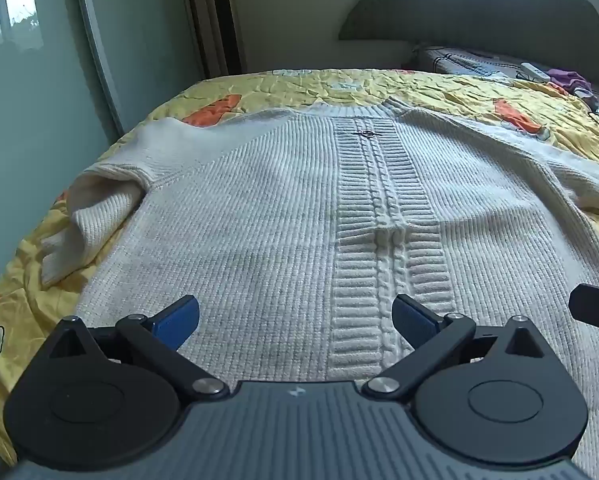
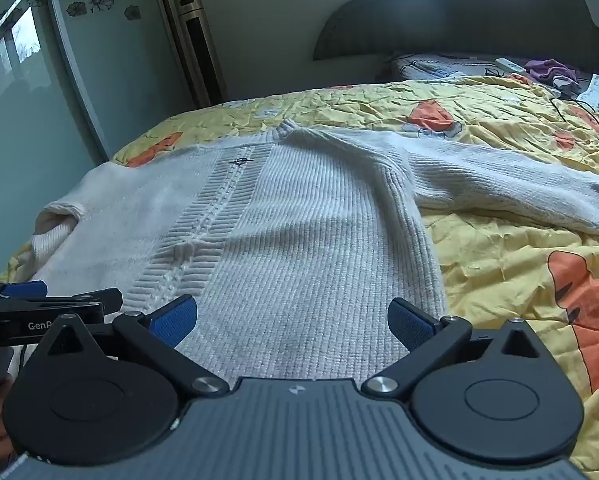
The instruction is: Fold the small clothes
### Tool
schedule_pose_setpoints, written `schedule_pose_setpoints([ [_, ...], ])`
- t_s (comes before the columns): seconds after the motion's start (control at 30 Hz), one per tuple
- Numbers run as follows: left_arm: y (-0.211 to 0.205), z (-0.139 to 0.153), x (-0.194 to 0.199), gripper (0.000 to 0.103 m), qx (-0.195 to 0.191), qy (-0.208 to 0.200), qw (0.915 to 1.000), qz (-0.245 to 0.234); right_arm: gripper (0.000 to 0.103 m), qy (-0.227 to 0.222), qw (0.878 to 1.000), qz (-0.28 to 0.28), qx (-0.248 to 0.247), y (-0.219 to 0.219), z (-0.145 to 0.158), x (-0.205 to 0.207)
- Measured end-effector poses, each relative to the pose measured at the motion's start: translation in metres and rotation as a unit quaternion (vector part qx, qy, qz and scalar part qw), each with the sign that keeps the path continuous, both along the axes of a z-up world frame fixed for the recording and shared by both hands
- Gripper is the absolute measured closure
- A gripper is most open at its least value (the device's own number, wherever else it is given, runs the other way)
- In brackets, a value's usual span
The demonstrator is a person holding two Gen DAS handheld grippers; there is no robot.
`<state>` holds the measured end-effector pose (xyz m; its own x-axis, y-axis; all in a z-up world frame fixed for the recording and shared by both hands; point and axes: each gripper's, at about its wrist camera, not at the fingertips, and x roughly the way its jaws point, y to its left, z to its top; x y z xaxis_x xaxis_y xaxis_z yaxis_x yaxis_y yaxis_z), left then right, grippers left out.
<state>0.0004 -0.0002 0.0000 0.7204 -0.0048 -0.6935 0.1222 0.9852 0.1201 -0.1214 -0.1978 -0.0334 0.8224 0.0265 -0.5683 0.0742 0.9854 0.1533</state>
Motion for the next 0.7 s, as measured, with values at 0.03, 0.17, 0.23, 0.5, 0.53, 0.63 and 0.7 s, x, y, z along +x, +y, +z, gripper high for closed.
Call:
schedule_pose_setpoints([
  [0.03,-0.0003,-0.0002,0.0003,0.000,0.000,0.000,1.0000,-0.001,0.000,0.000,1.000,0.000,0.001,-0.0002,-0.0002,0.0000],
  [0.17,-0.0034,-0.0024,0.0021,0.000,0.005,-0.001,1.0000,-0.002,0.000,-0.001,1.000,0.001,0.003,-0.0003,0.0000,-0.0018],
  [0.23,-0.0015,-0.0001,0.0008,0.000,0.002,-0.003,1.0000,-0.003,0.000,-0.002,1.000,0.001,0.002,-0.0003,0.0004,-0.0038],
  [0.5,-0.0022,-0.0004,-0.0018,0.000,0.006,-0.014,0.9998,-0.009,0.000,0.001,1.000,0.002,0.001,0.0051,-0.0044,-0.0006],
  [0.53,-0.0015,-0.0008,-0.0014,0.000,0.002,-0.011,0.9999,-0.011,0.000,0.001,1.000,0.001,0.002,0.0055,-0.0047,-0.0007],
  [0.63,0.0007,-0.0034,0.0007,0.000,-0.013,0.002,0.9998,-0.018,0.000,0.003,1.000,0.001,0.003,0.0030,-0.0039,-0.0003],
  [0.7,0.0015,-0.0049,-0.0003,0.000,-0.015,0.001,0.9998,-0.011,0.000,0.001,1.000,0.002,0.005,0.0020,-0.0043,-0.0009],
])
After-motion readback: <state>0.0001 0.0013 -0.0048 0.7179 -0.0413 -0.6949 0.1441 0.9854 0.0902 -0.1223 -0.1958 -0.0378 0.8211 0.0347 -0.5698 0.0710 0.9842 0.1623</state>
